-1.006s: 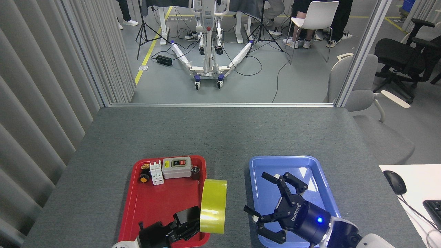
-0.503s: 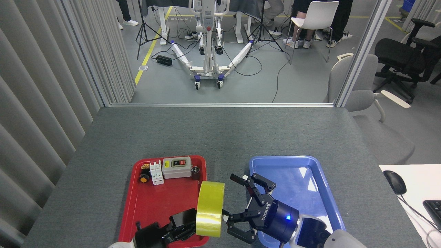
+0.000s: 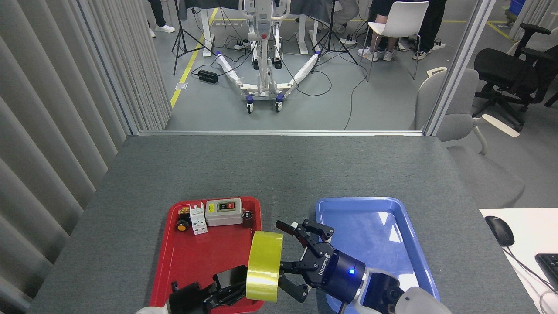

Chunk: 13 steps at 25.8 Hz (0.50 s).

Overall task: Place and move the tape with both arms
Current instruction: 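Grasp the tape roll's edge with the right gripper beside the left gripper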

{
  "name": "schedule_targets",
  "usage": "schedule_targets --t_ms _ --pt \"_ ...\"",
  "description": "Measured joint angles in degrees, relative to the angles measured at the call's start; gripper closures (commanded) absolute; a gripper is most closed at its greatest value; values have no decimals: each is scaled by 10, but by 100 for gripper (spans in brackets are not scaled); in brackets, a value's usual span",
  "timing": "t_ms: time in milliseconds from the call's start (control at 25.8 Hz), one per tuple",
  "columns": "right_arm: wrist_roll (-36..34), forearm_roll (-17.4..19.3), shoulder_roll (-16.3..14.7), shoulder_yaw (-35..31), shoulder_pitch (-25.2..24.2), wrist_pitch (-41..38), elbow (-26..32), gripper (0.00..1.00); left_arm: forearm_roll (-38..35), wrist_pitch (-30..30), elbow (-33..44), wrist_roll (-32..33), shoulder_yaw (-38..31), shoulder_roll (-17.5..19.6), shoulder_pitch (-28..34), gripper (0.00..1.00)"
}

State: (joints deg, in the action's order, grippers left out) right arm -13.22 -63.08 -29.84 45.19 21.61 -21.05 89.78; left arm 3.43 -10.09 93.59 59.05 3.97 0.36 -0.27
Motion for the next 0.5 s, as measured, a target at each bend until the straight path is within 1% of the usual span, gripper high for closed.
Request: schedule_targets --t_ms 387,464,503 --pt "2 2 6 0 0 3 -1 53 0 -7 -6 -3 0 1 -1 100" --pt "1 2 6 0 0 3 -1 57 -2 -11 -12 -9 -1 1 -2 89" --pt "0 2 6 0 0 3 -2 60 -2 -16 -15 -12 -1 1 -3 72"
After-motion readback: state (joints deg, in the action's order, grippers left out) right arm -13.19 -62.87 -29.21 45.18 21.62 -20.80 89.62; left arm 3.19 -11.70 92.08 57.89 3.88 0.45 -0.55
